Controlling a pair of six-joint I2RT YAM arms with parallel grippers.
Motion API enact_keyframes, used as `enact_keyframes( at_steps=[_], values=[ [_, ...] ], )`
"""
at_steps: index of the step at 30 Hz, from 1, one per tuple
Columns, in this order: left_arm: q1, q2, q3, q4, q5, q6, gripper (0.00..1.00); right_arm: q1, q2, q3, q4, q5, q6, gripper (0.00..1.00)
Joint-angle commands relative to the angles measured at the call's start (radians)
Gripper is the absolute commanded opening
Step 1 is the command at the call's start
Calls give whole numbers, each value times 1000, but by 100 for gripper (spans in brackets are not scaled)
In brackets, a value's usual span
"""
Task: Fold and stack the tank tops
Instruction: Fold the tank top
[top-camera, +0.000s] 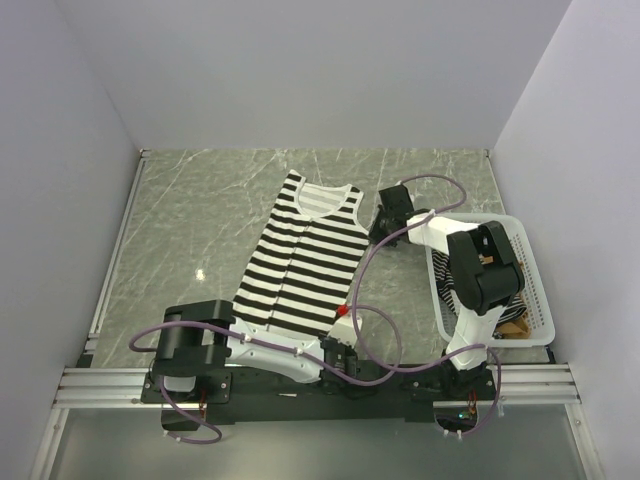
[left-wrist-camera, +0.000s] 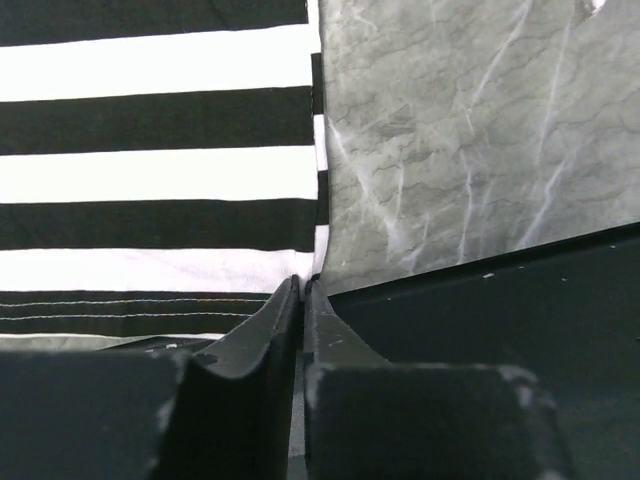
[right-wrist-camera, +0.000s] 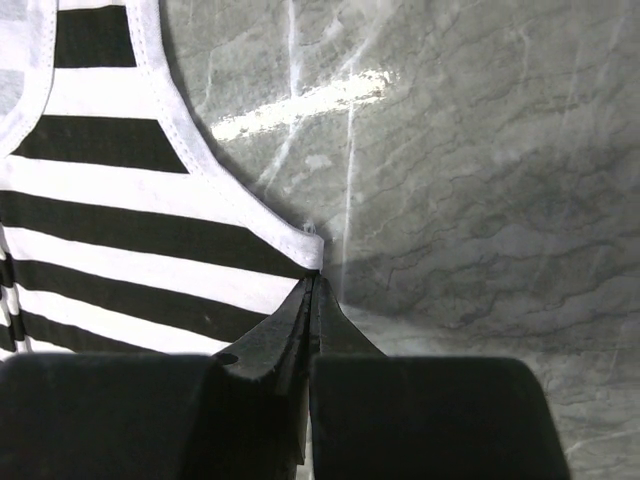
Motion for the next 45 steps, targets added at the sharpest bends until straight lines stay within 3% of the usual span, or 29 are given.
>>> enact_keyframes(
  at_steps=[1, 4, 8, 19, 23, 33, 38, 45],
  values=[
    [-14, -26, 14, 55, 0, 33, 6, -16, -59, -4, -4, 32, -22, 0],
    [-14, -82, -6, 110, 7, 58, 0, -21, -72, -5, -15, 58, -34, 0],
    [-9, -180, -70, 219, 8, 76, 0, -19, -88, 7, -53, 94, -62, 0],
    [93, -502, -413, 384, 48, -39, 1, 4, -102, 79, -84, 74, -48, 0],
    [113, -582, -527, 391, 60, -91, 1, 63, -57, 168, -127, 94, -36, 0],
    [113, -775, -635, 262, 42, -231, 1, 159, 111, 406, -192, 104, -10, 0],
    [113, -821, -650, 231, 43, -232, 1, 186, 171, 482, -235, 124, -11, 0],
    [113, -740, -628, 297, 77, -168, 1, 200, 127, 395, -233, 223, -24, 4]
  ],
)
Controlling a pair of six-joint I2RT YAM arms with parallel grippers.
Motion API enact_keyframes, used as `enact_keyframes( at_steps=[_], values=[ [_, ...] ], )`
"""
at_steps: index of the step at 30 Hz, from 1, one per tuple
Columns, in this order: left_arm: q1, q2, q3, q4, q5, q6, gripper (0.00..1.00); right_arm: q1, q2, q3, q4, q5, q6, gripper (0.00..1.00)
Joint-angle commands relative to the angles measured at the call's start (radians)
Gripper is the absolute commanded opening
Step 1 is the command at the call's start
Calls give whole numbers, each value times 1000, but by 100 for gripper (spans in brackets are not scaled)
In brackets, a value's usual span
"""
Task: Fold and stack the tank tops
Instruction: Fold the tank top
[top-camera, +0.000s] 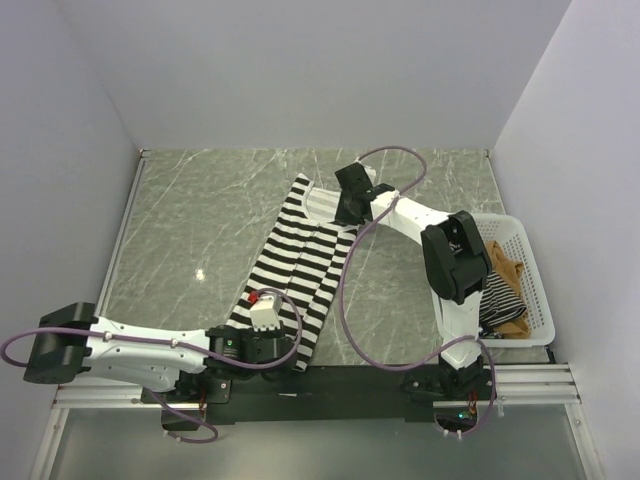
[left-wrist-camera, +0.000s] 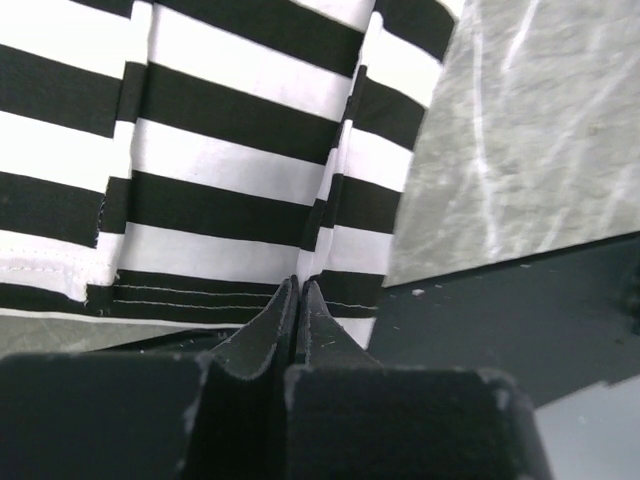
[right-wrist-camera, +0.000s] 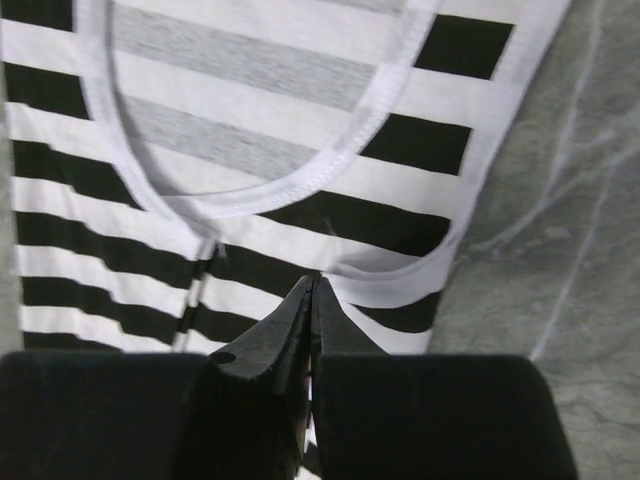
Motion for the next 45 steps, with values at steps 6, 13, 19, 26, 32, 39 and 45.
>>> enact_keyframes(
  at_steps=[6, 13, 19, 26, 32, 39, 45],
  values=[
    [3, 91, 38, 62, 21, 46, 1, 36, -7, -7, -21, 94, -16, 15],
    [5, 80, 22, 70, 24, 46, 1, 83, 50, 66, -81, 166, -19, 27],
    [8, 66, 18, 70, 21, 49, 1, 94, 68, 86, -116, 231, -14, 30],
    [8, 72, 10, 80, 27, 50, 1, 96, 97, 108, -138, 268, -17, 32],
    [9, 72, 7, 83, 29, 50, 1, 97, 129, 135, -139, 254, -20, 34],
    [9, 71, 12, 77, 27, 52, 0, 96, 131, 123, -147, 277, -17, 34],
    [11, 72, 13, 74, 29, 50, 1, 87, 88, 51, -104, 288, 3, 31]
  ],
)
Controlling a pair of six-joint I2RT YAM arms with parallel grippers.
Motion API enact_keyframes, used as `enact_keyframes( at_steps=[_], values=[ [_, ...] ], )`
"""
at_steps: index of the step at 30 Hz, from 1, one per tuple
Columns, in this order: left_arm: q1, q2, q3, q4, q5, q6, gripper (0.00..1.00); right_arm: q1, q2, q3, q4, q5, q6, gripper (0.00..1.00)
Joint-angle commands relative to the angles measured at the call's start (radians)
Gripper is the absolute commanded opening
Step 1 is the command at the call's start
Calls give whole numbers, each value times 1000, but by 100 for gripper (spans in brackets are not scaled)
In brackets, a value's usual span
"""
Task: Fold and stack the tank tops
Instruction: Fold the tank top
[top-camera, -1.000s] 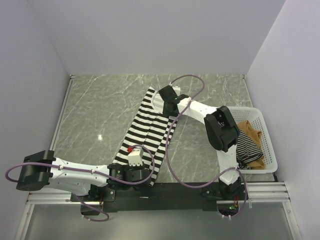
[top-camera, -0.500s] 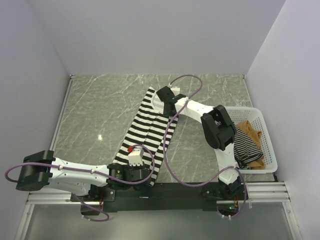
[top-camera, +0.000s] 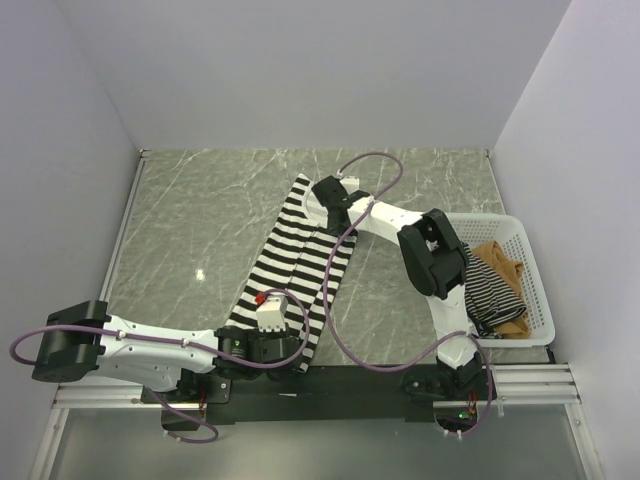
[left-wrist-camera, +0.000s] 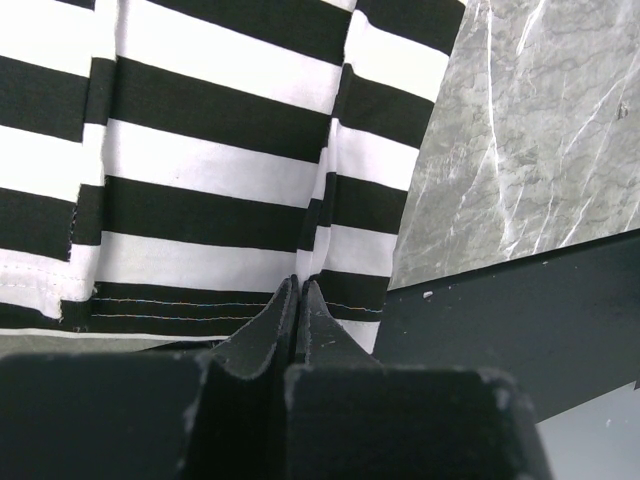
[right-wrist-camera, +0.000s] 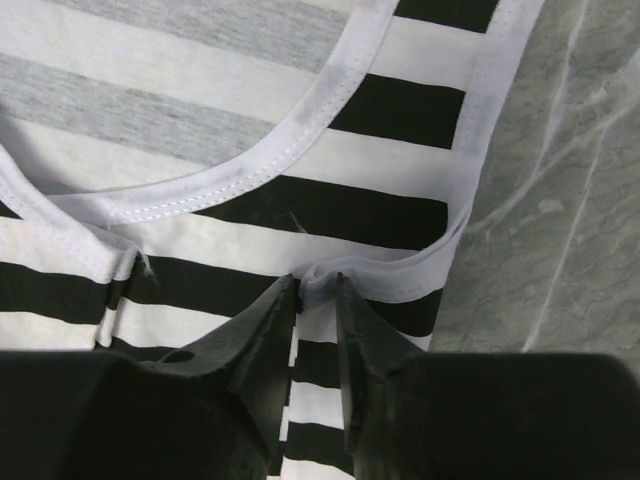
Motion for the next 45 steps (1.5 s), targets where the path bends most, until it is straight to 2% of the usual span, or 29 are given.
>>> enact_keyframes(
  at_steps=[1, 6, 10, 11, 21, 37, 45],
  values=[
    [4, -14, 12, 13, 3, 0, 1, -12, -50, -44, 30, 38, 22, 29],
    [4, -15, 14, 6, 4, -3, 1, -26, -79, -73, 46, 29, 29, 18],
    [4, -23, 17, -7, 1, -7, 1, -29, -96, -84, 55, 26, 30, 1],
    [4, -27, 19, -14, -3, -13, 1, -27, -102, -81, 52, 29, 29, 0],
    [4, -155, 6, -154, -49, -72, 1, -3, -116, 23, 15, 18, -1, 0],
    [4, -274, -64, -318, -45, -225, 1, 42, 20, 230, -23, -23, -20, 0],
    [4, -310, -77, -393, -65, -270, 1, 43, 56, 246, -9, -43, -12, 0]
  ],
)
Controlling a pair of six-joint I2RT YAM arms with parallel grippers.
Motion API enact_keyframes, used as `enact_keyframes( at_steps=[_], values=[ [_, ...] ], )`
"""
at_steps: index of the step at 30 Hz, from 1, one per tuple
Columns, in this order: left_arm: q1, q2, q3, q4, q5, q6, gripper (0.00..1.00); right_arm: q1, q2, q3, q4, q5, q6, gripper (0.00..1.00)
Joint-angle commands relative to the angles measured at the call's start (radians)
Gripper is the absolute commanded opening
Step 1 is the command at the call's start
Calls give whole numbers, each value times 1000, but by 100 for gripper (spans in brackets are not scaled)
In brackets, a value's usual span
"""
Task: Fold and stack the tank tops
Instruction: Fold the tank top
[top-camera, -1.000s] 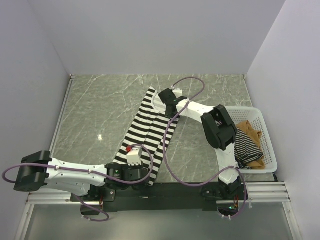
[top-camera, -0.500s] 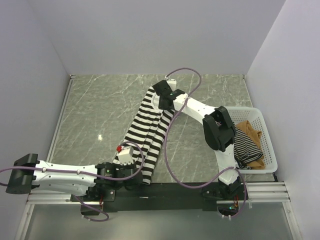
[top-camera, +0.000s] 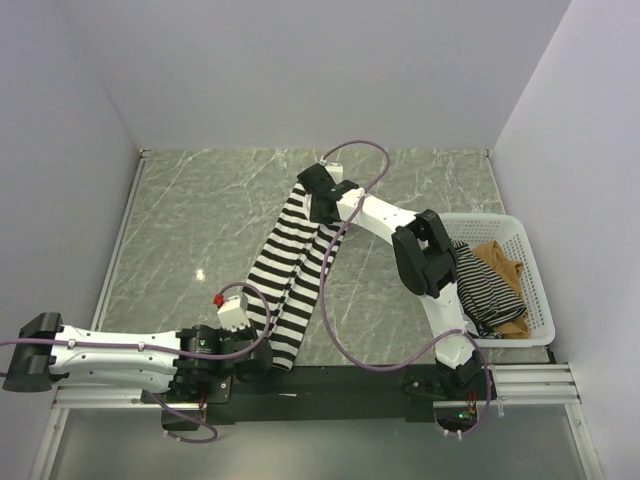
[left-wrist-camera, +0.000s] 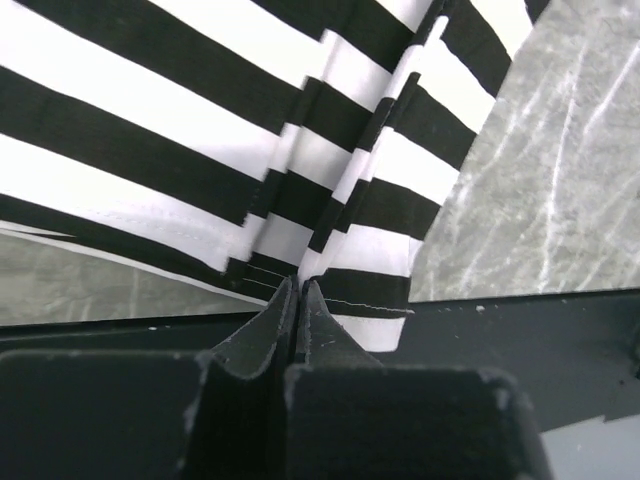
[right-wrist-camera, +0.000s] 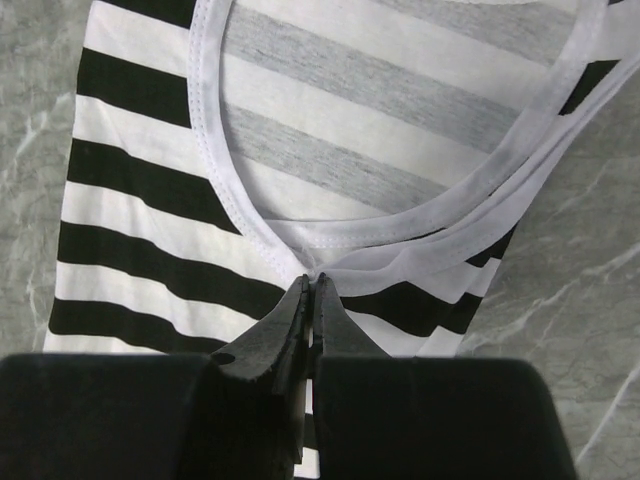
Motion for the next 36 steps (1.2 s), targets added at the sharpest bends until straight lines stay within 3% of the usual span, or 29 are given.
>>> enact_keyframes(
  at_steps=[1, 16, 18, 19, 21, 22, 25, 34, 36],
  values=[
    [0, -8, -10, -75, -16, -50, 1, 1, 6, 46, 27, 15, -7, 0],
    [0, -39, -14, -147, -51, -144, 2, 2, 14, 36, 89, -11, -1, 1],
    [0, -36, -13, -158, -57, -164, 4, 1, 14, 33, 99, -15, -6, 6],
    [0, -36, -11, -155, -62, -161, 15, 1, 15, 33, 99, -18, -9, 17],
    [0, -27, -2, -159, -66, -164, 26, 1, 11, 27, 115, -24, -15, 29],
    [0, -24, 9, -158, -71, -158, 30, -1, 6, 23, 121, -32, -21, 39],
    [0, -5, 41, -181, -88, -161, 39, -1, -21, 7, 142, -34, -32, 52],
    [0, 74, 191, -204, -200, -83, 30, -15, -164, -154, 128, 17, 23, 51],
    [17, 88, 208, -161, -217, 0, 26, -38, -175, -206, 141, -12, 31, 50]
  ],
)
